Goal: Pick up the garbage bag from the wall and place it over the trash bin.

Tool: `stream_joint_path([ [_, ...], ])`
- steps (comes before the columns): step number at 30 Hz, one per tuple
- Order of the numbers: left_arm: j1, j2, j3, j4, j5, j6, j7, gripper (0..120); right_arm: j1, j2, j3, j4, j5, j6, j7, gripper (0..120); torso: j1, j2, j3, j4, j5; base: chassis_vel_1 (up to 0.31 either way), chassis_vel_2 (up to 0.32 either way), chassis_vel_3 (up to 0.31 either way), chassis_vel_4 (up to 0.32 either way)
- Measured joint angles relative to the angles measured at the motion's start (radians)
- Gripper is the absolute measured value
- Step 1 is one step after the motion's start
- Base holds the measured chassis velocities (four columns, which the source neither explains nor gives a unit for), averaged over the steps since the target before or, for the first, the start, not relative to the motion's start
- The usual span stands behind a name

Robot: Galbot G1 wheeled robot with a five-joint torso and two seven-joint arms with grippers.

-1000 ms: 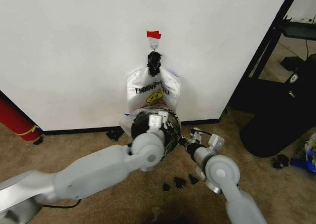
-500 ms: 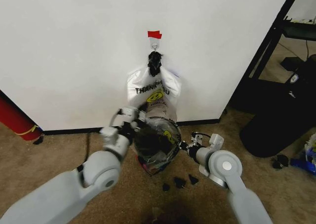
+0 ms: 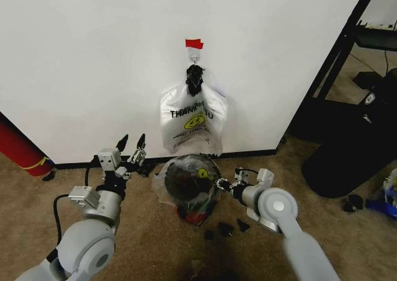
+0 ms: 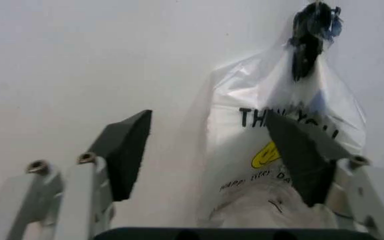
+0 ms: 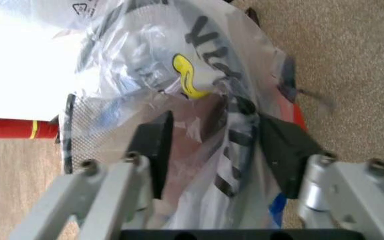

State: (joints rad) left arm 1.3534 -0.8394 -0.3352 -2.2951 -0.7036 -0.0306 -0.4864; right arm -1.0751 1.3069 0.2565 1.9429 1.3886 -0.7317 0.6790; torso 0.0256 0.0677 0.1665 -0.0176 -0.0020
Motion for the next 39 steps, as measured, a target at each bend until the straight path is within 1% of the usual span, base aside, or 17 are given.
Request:
stream_joint_path([
  [2, -0.003, 0.0, 0.008, -0.005, 0.01, 0.0, 0.0, 86, -0.009, -0.006, 0.006, 0.002, -0.022, 0.0, -0.032, 61, 0.0, 0.0, 0.0, 0.0, 0.0002, 0.0, 0.0, 0.0, 0.0],
  [5, 0.0, -0.004, 0.019, -0.008, 0.036, -0.006, 0.004, 95, -0.026, -0.016, 0.009, 0.017, -0.081, 0.003, -0.074, 70, 0.0, 0.0, 0.0, 0.0001, 0.0003, 0.0, 0.0, 0.0, 0.0],
  [6, 0.0, -0.004, 0.019, -0.008, 0.036, -0.006, 0.004, 95, -0.026, -0.016, 0.009, 0.017, -0.081, 0.003, -0.074, 70, 0.0, 0.0, 0.0, 0.0001, 0.0003, 0.0, 0.0, 0.0, 0.0],
  [7, 0.002, -0.009, 0.022, -0.006, 0.049, -0.016, 0.009, 98, -0.039, -0.019, 0.013, 0.033, -0.132, 0.012, -0.104, 77, 0.0, 0.0, 0.0, 0.0004, 0.0003, 0.0, 0.0, 0.0, 0.0],
  [9, 0.007, -0.021, 0.019, 0.013, 0.074, -0.041, 0.026, 100, -0.063, -0.024, 0.02, 0.06, -0.226, 0.045, -0.157, 84, 0.0, 0.0, 0.0, 0.0001, 0.0003, 0.0, 0.0, 0.0, 0.0],
  [11, 0.023, -0.041, -0.002, 0.043, 0.104, -0.079, 0.059, 100, -0.103, -0.027, 0.032, 0.109, -0.349, 0.119, -0.225, 93, 0.0, 0.0, 0.0, 0.0001, -0.0001, 0.0, 0.0, 0.0, 0.0],
  [13, 0.041, -0.056, -0.021, 0.062, 0.12, -0.107, 0.083, 100, -0.143, -0.026, 0.042, 0.142, -0.462, 0.205, -0.275, 97, 0.0, 0.0, 0.0, 0.0004, 0.0, 0.0, 0.0, 0.0, 0.0],
  [14, 0.041, -0.056, -0.021, 0.062, 0.12, -0.107, 0.083, 100, -0.143, -0.026, 0.042, 0.142, -0.462, 0.205, -0.275, 97, 0.0, 0.0, 0.0, 0.0004, 0.0, 0.0, 0.0, 0.0, 0.0],
  [16, 0.084, -0.088, -0.058, 0.107, 0.164, -0.173, 0.128, 100, -0.226, -0.025, 0.07, 0.187, -0.679, 0.362, -0.362, 100, 0.0, 0.0, 0.0, 0.0002, 0.0001, 0.0, 0.0, 0.0, 0.0],
  [18, 0.102, -0.11, -0.078, 0.148, 0.214, -0.225, 0.138, 100, -0.275, -0.02, 0.094, 0.207, -0.789, 0.449, -0.397, 100, 0.0, 0.0, 0.0, 0.0003, 0.0004, 0.0, 0.0, 0.0, 0.0],
  [21, 0.144, -0.151, -0.131, 0.2, 0.279, -0.311, 0.17, 100, -0.39, 0.012, 0.152, 0.245, -0.991, 0.645, -0.459, 100, 0.0, 0.0, 0.0, -0.0001, 0.0, 0.0, 0.0, 0.0, 0.0],
  [22, 0.144, -0.151, -0.131, 0.2, 0.279, -0.311, 0.17, 100, -0.39, 0.012, 0.152, 0.245, -0.991, 0.645, -0.459, 100, 0.0, 0.0, 0.0, -0.0001, 0.0, 0.0, 0.0, 0.0, 0.0],
  [24, 0.207, -0.175, -0.17, 0.201, 0.266, -0.338, 0.195, 100, -0.487, 0.04, 0.201, 0.279, -1.118, 0.792, -0.505, 100, 0.0, 0.0, 0.0, 0.0, 0.0003, 0.0, 0.0, 0.0, 0.0],
  [27, 0.28, -0.196, -0.206, 0.188, 0.266, -0.378, 0.223, 100, -0.6, 0.076, 0.252, 0.339, -1.208, 0.912, -0.539, 100, 0.0, 0.0, 0.0, 0.0, 0.0, 0.0, 0.0, 0.0, 0.0],
  [31, 0.339, -0.226, -0.228, 0.153, 0.276, -0.395, 0.234, 100, -0.679, 0.099, 0.281, 0.393, -1.247, 0.963, -0.553, 100, 0.0, 0.0, 0.0, 0.0, 0.0003, 0.0, 0.0, 0.0, 0.0],
  [34, 0.37, -0.279, -0.241, 0.1, 0.317, -0.394, 0.235, 100, -0.724, 0.126, 0.286, 0.463, -1.239, 0.946, -0.534, 100, 0.0, 0.0, 0.0, 0.0005, 0.0002, 0.0, 0.0, 0.0, 0.0],
  [39, 0.359, -0.311, -0.241, 0.074, 0.331, -0.381, 0.237, 100, -0.748, 0.141, 0.287, 0.485, -1.251, 0.925, -0.523, 100, 0.0, 0.0, 0.0, 0.0003, 0.0002, 0.0, 0.0, 0.0, 0.0],
])
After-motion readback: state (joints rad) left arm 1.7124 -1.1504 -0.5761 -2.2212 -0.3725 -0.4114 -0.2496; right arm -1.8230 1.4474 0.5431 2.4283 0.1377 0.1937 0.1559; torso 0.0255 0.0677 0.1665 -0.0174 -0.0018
